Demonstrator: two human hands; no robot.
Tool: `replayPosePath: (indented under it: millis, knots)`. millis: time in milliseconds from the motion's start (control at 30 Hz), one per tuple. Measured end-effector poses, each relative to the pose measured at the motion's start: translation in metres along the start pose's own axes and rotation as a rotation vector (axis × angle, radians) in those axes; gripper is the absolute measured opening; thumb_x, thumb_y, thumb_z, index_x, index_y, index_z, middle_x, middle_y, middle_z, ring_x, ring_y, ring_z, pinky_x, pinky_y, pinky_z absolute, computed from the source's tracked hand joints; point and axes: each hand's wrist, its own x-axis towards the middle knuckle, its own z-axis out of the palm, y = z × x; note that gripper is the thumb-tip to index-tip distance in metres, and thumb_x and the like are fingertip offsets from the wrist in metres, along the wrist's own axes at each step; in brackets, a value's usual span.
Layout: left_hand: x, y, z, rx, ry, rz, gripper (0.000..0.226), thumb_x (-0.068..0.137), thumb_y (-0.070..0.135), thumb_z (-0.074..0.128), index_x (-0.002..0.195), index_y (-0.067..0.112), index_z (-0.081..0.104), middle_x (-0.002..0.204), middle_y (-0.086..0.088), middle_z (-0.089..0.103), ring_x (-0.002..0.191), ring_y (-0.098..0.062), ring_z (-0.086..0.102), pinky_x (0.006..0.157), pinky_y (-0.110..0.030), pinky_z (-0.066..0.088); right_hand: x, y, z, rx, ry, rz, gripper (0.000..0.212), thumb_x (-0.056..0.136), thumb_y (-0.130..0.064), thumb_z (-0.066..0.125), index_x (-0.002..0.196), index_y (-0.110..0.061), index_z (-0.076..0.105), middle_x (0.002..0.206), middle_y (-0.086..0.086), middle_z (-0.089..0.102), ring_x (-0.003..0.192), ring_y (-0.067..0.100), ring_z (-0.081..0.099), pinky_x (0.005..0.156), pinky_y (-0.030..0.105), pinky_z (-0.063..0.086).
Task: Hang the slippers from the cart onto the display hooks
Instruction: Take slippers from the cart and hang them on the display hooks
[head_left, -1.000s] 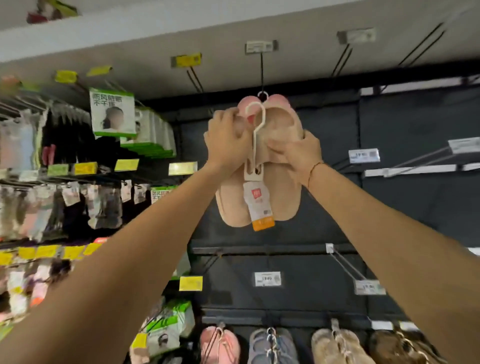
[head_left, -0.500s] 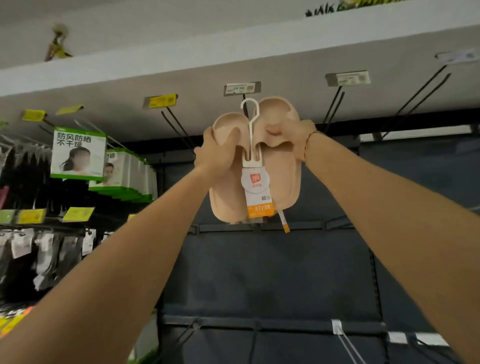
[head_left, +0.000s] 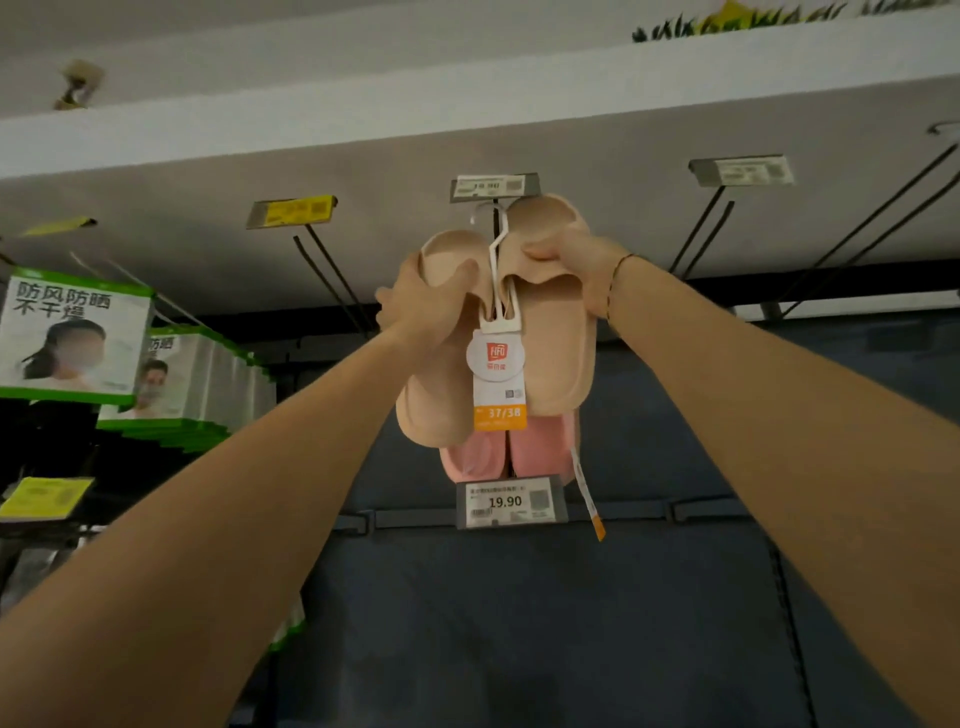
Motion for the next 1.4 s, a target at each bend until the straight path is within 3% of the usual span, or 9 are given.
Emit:
replayPosePath:
  millis: [133, 500, 633, 800, 900, 1000, 1133, 1300, 1400]
  knots:
    - [0.014, -0.005, 0.013, -0.004, -0.016, 0.001, 0.097, 0.072, 0.073, 0.054, 0.156, 0.034, 0.025, 0.153, -0.013, 0.036, 0.134, -0.039, 0.042, 0.109, -0.055, 0.041, 0.011, 0.007, -0.002, 0.0, -0.032, -0.019, 0.039, 0.085, -0.025, 0.075, 0.12, -0.012, 0.066, 0.116, 0.01, 0.069, 0.108, 0.029, 0.065, 0.1, 0.049, 0.049]
    - [0.013, -0.073, 0.035, 0.033, -0.036, -0.109, 0.077, 0.093, 0.071, 0.037, 0.158, 0.039, 0.013, 0.157, -0.016, 0.031, 0.141, -0.043, 0.033, 0.114, -0.058, 0.033, 0.02, 0.105, 0.023, 0.013, 0.072, 0.119, 0.097, 0.06, -0.077, 0.063, 0.135, -0.016, 0.057, 0.126, 0.011, 0.063, 0.106, 0.029, 0.063, 0.099, 0.046, 0.051]
    - [-0.005, -0.074, 0.03, 0.115, -0.061, -0.096, 0.078, 0.091, 0.077, 0.027, 0.157, 0.045, 0.002, 0.154, -0.019, 0.037, 0.137, -0.045, 0.038, 0.112, -0.061, 0.032, 0.004, 0.109, 0.028, -0.361, 0.261, 0.033, 0.083, 0.093, -0.072, 0.029, 0.143, -0.008, 0.045, 0.141, 0.017, 0.049, 0.126, 0.036, 0.048, 0.11, 0.047, 0.038]
    - [-0.044, -0.06, 0.007, 0.285, -0.159, -0.173, 0.085, 0.087, 0.074, 0.031, 0.156, 0.025, 0.019, 0.147, -0.02, 0.044, 0.13, -0.045, 0.045, 0.11, -0.058, 0.035, -0.05, 0.099, 0.03, -1.03, 0.452, -0.374, 0.057, 0.095, -0.048, 0.043, 0.134, -0.007, 0.044, 0.139, 0.02, 0.041, 0.127, 0.04, 0.038, 0.102, 0.05, 0.033]
    - [-0.076, -0.04, -0.012, 0.467, -0.178, -0.159, 0.06, 0.093, 0.061, 0.041, 0.129, 0.015, 0.053, 0.128, -0.014, 0.059, 0.114, -0.039, 0.057, 0.104, -0.055, 0.043, -0.078, 0.081, 0.043, -1.207, 0.192, -0.65, 0.047, 0.092, -0.035, 0.052, 0.13, -0.008, 0.048, 0.132, 0.02, 0.047, 0.118, 0.04, 0.047, 0.091, 0.046, 0.04]
    - [-0.103, -0.023, -0.047, 0.723, -0.254, -0.112, 0.03, 0.089, 0.039, 0.052, 0.098, 0.013, 0.063, 0.108, -0.01, 0.066, 0.097, -0.031, 0.063, 0.092, -0.045, 0.053, -0.109, 0.06, 0.068, -1.232, -0.226, -0.588, 0.028, 0.091, -0.032, 0.057, 0.107, -0.009, 0.059, 0.111, 0.017, 0.06, 0.098, 0.035, 0.058, 0.081, 0.041, 0.049]
    - [-0.147, -0.013, -0.117, 1.068, -0.606, -0.323, 0.021, 0.096, 0.024, 0.056, 0.104, 0.009, 0.069, 0.09, -0.002, 0.074, 0.069, -0.015, 0.067, 0.062, -0.028, 0.053, -0.165, 0.044, 0.107, -1.317, -0.527, -0.563, 0.02, 0.085, -0.026, 0.065, 0.082, -0.008, 0.058, 0.084, 0.009, 0.064, 0.078, 0.028, 0.062, 0.073, 0.037, 0.057]
    - [-0.216, -0.036, -0.23, 1.227, -0.866, -0.735, 0.025, 0.099, 0.041, 0.056, 0.112, 0.022, 0.067, 0.109, 0.001, 0.074, 0.098, -0.015, 0.071, 0.101, -0.041, 0.051, -0.234, 0.058, 0.189, -1.24, -1.194, -0.05, 0.035, 0.09, -0.035, 0.071, 0.112, -0.009, 0.065, 0.096, 0.014, 0.073, 0.077, 0.026, 0.072, 0.074, 0.038, 0.059]
    - [-0.255, -0.055, -0.299, 1.267, -0.87, -0.849, 0.027, 0.1, 0.042, 0.055, 0.114, 0.022, 0.065, 0.108, 0.001, 0.075, 0.099, -0.016, 0.071, 0.103, -0.042, 0.05, -0.284, 0.062, 0.24, -1.178, -1.272, -0.189, 0.034, 0.089, -0.033, 0.071, 0.111, -0.009, 0.063, 0.094, 0.014, 0.074, 0.082, 0.028, 0.074, 0.078, 0.042, 0.061]
